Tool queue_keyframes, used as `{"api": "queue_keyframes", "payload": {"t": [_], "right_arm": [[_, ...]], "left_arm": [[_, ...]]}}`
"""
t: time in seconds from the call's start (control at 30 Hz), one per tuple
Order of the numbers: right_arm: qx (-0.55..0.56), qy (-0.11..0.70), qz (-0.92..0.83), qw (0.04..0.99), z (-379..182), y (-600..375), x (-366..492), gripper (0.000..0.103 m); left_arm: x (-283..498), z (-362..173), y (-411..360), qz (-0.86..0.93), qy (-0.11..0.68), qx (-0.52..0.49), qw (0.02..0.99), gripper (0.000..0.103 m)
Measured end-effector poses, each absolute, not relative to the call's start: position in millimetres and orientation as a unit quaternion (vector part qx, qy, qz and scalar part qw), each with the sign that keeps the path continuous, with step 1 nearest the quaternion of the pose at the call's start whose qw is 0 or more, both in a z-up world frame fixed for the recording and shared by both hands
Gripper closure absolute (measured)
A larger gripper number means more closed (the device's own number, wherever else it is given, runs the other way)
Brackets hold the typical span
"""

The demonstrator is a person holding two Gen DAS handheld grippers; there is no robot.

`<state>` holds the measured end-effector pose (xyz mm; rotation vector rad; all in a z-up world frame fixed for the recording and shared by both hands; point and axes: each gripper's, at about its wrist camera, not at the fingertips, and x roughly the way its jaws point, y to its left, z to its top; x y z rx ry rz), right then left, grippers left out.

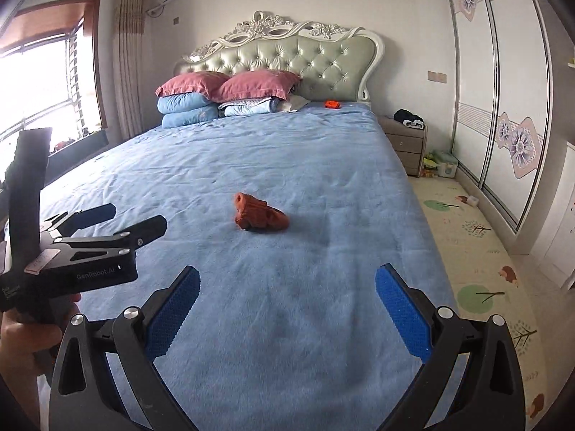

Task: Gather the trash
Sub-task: 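Move both tools back to the bed toward the orange knit sock, then grasp the orange knit sock with the right tool, then carry the orange sock over the yellow bin with the right tool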

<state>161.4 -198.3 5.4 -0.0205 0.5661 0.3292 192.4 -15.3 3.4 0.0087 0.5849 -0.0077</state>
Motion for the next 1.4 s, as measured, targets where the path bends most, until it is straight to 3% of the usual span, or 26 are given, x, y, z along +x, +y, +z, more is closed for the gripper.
{"api": "queue_keyframes", "payload": {"t": [0.3,0.67,0.77,0.87,1.1,1.4], "right_arm": [[-0.033,0.345,0.207,0.915,-23.2,-152.2,244.9,0.021],[-0.044,0.405,0.209,0.889,-53.3,-111.5,333.6,0.024],[-0.042,0.418,0.222,0.88,-56.1,-108.2,338.9,0.064],[-0.035,0.412,0.223,0.883,-56.9,-111.1,330.3,0.074],[0.002,0.373,0.243,0.896,-25.4,-153.8,269.9,0.074],[0.007,0.337,0.217,0.916,-4.6,-244.5,150.0,0.073]], "left_arm": [[265.1,-16.8,26.4,-0.024,0.306,-0.022,0.951,0.004],[283.3,-29.5,44.6,-0.028,0.309,-0.041,0.95,0.004],[283.9,-32.0,46.8,-0.032,0.31,-0.052,0.949,0.004],[277.1,-31.2,45.1,-0.022,0.306,-0.043,0.951,0.004],[242.5,-13.4,20.8,-0.036,0.292,-0.019,0.955,0.004],[174.3,3.0,-68.8,-0.111,0.295,0.013,0.949,0.004]]}}
